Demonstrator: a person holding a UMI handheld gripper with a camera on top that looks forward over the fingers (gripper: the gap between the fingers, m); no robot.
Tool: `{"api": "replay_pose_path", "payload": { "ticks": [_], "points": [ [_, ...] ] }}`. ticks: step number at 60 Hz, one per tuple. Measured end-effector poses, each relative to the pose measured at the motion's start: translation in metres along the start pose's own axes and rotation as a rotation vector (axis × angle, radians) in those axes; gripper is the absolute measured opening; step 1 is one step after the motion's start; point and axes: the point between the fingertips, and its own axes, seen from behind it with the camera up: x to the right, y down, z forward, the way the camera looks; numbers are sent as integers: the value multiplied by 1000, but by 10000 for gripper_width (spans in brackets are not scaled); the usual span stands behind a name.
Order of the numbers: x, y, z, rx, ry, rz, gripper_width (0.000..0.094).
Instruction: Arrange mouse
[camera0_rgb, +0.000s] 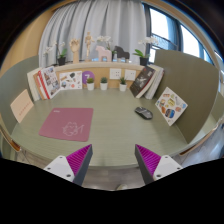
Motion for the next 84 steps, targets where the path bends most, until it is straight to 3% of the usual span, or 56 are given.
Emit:
{"api": "replay_pose_path", "payload": {
  "ticks": [11,28,46,68,74,84],
  "points": [
    [90,29,47,-64,86,29,855],
    [164,-9,147,-73,52,-8,854],
    [177,-57,231,-84,-48,-41,834],
    [177,-89,278,-118,-110,-18,626],
    [179,-91,282,-131,-105,-8,505],
    [182,-91,284,-152,-66,23,462]
  ]
}}
